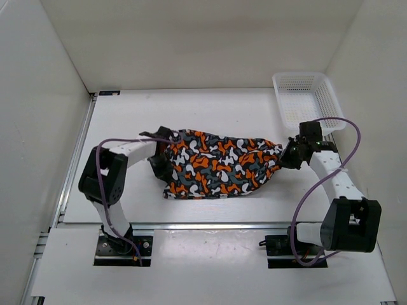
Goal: Fold and stack the shorts
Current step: Fold the shorts
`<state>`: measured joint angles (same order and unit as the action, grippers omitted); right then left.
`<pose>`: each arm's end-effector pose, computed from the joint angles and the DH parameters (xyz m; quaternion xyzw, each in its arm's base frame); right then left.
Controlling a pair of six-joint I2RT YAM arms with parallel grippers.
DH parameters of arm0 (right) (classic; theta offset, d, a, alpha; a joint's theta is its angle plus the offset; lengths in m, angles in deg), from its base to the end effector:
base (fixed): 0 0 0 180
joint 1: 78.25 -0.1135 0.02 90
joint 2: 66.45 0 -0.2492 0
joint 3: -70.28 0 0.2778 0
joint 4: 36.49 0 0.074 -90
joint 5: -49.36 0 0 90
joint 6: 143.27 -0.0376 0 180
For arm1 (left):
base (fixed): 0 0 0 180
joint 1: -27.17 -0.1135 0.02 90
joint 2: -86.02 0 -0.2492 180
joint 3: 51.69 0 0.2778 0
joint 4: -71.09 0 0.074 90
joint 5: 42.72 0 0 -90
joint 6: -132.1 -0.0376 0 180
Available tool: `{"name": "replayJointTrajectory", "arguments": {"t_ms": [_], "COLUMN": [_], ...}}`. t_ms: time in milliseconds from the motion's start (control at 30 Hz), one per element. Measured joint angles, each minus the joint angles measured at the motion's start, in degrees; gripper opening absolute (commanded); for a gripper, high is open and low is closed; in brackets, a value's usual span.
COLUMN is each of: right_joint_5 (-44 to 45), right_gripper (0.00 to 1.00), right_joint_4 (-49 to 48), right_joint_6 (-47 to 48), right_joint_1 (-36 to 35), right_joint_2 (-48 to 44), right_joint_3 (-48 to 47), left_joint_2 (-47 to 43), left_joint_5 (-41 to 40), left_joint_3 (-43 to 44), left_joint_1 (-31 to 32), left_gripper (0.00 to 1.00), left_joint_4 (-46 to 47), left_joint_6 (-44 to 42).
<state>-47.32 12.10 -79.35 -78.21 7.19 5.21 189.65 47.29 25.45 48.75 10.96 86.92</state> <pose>0.2849 0.0042 0.2177 0.2003 0.9365 0.1180 0.2624 0.3105 -0.1228 0.1204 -0.2013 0.9791 -0.0162 0.0246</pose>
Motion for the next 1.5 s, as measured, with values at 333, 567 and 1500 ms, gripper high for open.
{"name": "replayJointTrajectory", "arguments": {"t_ms": [333, 567, 1500], "right_joint_5": [1.68, 5.40, 24.22], "right_gripper": [0.00, 0.00, 0.00], "right_joint_4": [3.30, 5.20, 11.58], "right_joint_6": [1.84, 3.69, 1.92], "right_joint_1": [-0.70, -9.27, -59.30], "right_joint_2": [-2.71, -2.38, 44.46], "right_joint_3": [-2.34, -11.21, -59.58], "left_joint_2": [-15.17, -4.98, 0.90], "left_joint_5": [-0.87, -4.31, -1.03], "left_joint_3": [-8.13, -0.02, 3.17], "left_joint_1": [0.22, -4.92, -10.08], "left_gripper": [0.10, 0.10, 0.10], "left_joint_4": [-3.45, -2.64, -0.31], "left_joint_6": [3.87, 2.58, -2.03]}}
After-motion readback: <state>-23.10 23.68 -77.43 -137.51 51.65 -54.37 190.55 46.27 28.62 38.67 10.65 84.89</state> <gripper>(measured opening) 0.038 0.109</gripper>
